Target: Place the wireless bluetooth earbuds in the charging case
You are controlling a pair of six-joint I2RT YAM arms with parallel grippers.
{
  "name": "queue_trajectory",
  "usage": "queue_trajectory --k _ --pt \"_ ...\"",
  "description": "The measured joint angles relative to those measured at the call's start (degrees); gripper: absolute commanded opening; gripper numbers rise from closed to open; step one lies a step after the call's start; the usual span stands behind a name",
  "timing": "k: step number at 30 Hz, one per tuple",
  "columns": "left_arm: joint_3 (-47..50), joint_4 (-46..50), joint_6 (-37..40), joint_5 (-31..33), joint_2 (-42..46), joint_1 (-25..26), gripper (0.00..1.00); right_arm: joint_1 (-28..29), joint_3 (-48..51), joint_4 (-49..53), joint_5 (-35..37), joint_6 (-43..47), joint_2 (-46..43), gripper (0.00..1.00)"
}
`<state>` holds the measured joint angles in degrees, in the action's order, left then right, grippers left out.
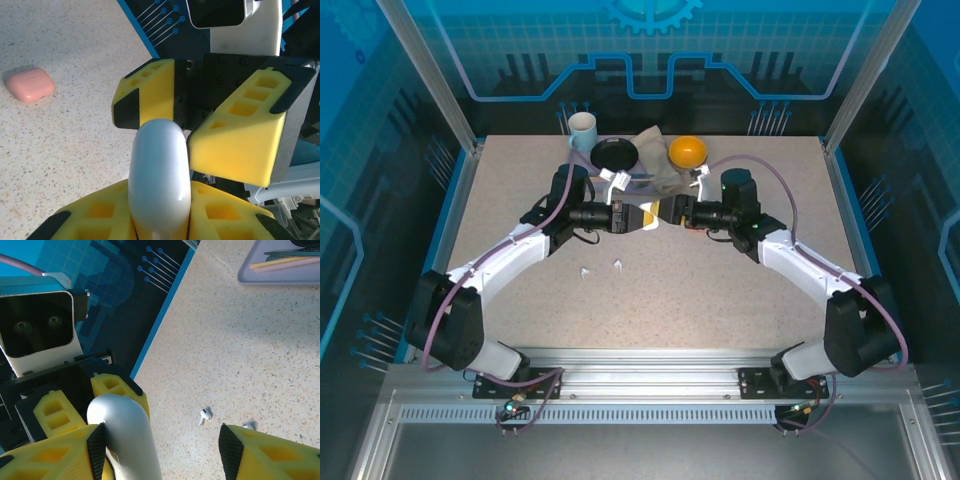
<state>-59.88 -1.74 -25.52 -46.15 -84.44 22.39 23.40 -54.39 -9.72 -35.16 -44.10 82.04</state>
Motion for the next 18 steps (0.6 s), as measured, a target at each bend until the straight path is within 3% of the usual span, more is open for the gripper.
queue_trajectory --k 13,18 --pt "-0.9 -1.2 0.0 -0.7 0.0 0.0 0.09 -2.1 3.0 -0.2 1.9 -1.0 2.8 0.61" --pt "-0.9 -1.6 0.0 -0.8 0.0 0.0 0.09 -3.0 3.2 2.0 1.6 -1.1 -0.9 0.62"
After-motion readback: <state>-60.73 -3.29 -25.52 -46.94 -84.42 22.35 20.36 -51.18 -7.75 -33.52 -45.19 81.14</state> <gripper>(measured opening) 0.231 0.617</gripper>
